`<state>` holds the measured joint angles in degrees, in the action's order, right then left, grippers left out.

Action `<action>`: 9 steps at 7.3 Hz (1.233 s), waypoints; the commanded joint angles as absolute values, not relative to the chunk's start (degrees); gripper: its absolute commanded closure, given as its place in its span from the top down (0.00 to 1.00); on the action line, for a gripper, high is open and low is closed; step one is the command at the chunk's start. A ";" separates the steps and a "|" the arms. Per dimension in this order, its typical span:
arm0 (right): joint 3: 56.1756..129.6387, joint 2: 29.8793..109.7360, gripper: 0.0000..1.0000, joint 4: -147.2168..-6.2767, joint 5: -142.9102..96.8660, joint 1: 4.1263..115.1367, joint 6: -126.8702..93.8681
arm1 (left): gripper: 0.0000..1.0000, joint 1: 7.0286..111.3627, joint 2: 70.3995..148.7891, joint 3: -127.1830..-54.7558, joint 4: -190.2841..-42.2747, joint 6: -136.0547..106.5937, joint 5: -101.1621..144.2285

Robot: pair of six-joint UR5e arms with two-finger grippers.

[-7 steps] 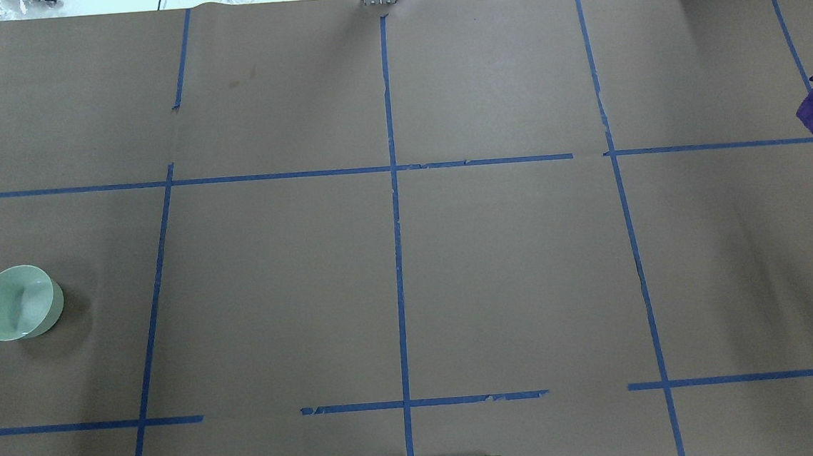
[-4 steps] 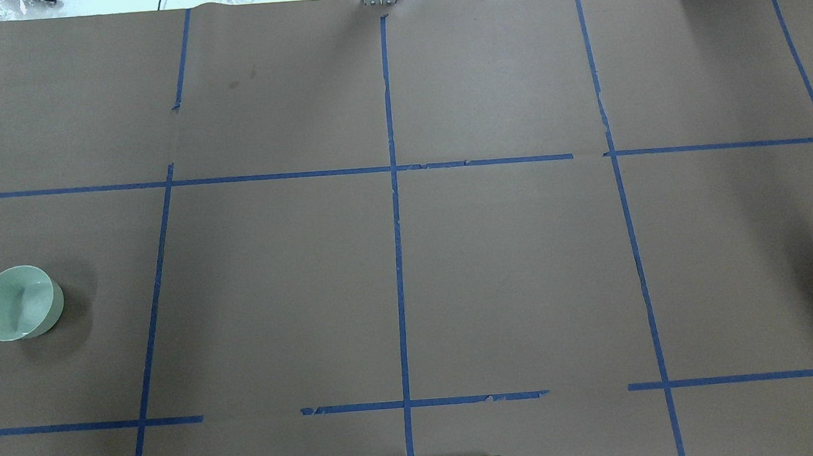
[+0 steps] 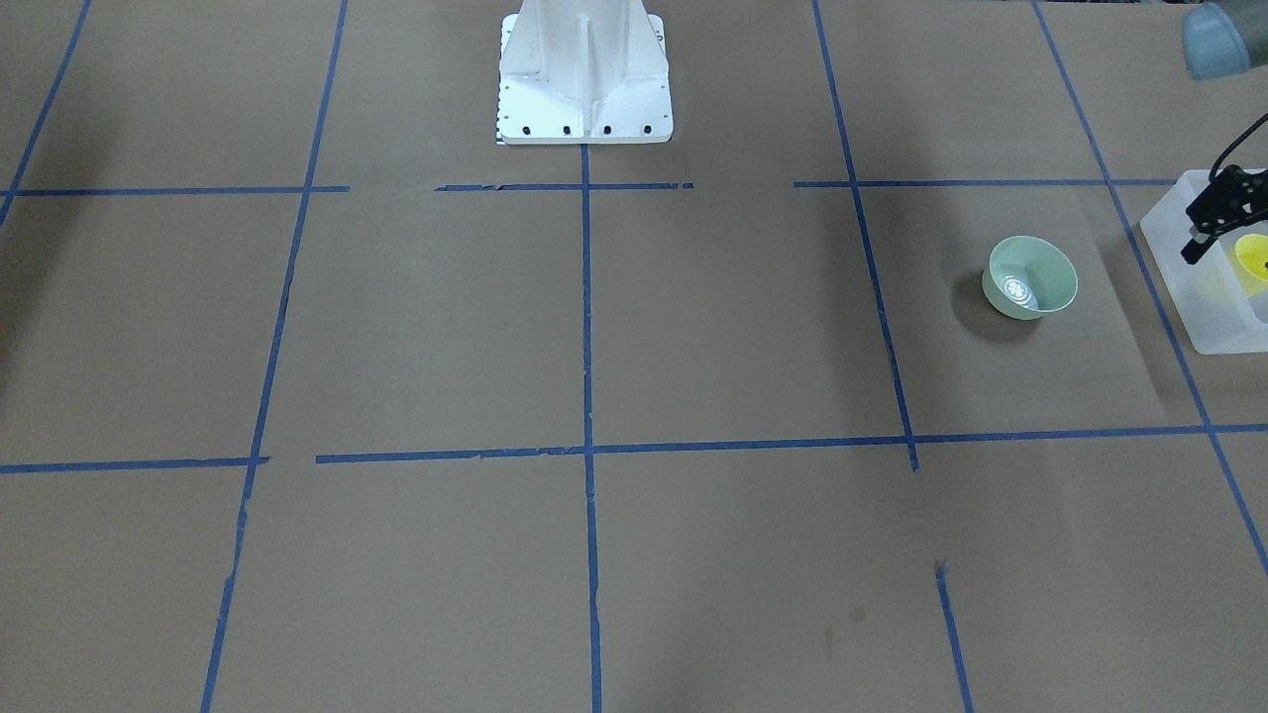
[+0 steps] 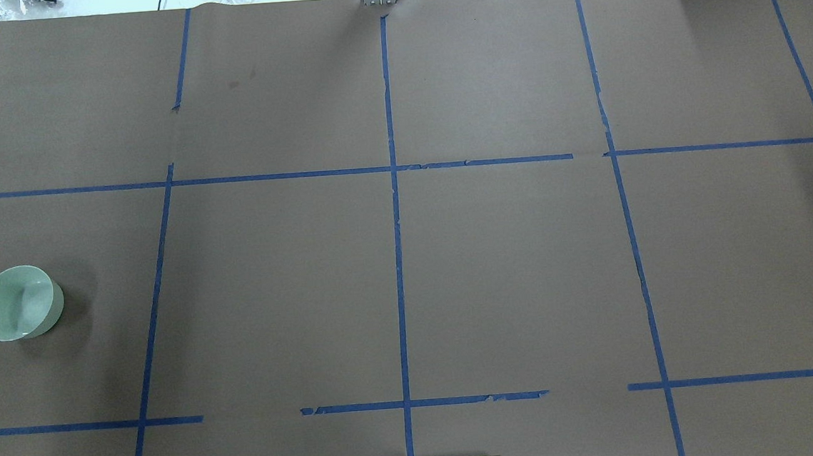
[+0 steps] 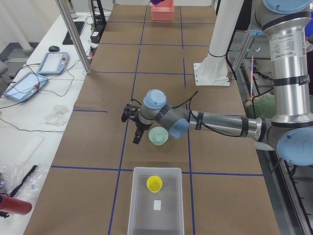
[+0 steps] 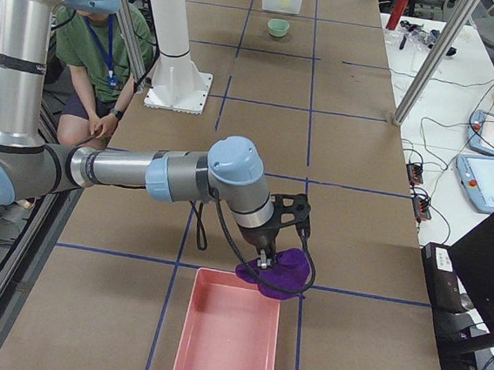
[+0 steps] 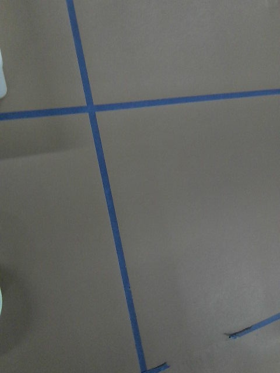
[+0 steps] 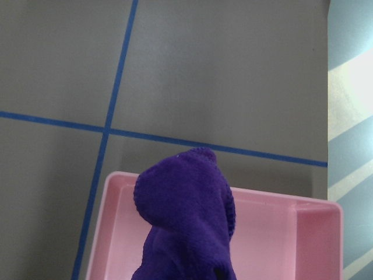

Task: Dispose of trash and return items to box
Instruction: 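Lower the purple cloth into the pink tray and open the right gripper, then reach the left gripper to the pale green bowl and grasp its rim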

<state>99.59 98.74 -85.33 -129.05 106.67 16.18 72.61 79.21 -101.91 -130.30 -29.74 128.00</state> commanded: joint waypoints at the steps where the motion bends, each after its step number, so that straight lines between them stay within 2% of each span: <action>1: 95.37 100.01 0.00 -85.43 -128.76 107.58 17.93 | 1.00 66.81 78.93 -96.69 -140.95 -39.52 127.79; 2: 95.71 101.24 0.00 -85.17 -127.45 107.67 17.93 | 1.00 65.75 78.93 -96.68 -140.98 -40.94 127.79; 3: 95.80 102.03 0.22 -85.08 -125.27 107.75 18.02 | 0.99 64.26 78.93 -96.24 -141.06 -40.96 127.71; 4: 96.15 102.91 0.99 -84.82 -124.11 107.75 17.93 | 0.98 63.03 78.93 -95.37 -141.06 -40.96 127.71; 7: 96.24 102.48 1.00 -85.43 -123.83 107.67 16.97 | 0.94 56.62 78.93 -92.56 -140.98 -40.78 126.83; 9: 97.11 102.39 1.00 -85.52 -126.63 107.14 16.79 | 0.83 55.02 78.93 -91.24 -140.98 -40.78 125.60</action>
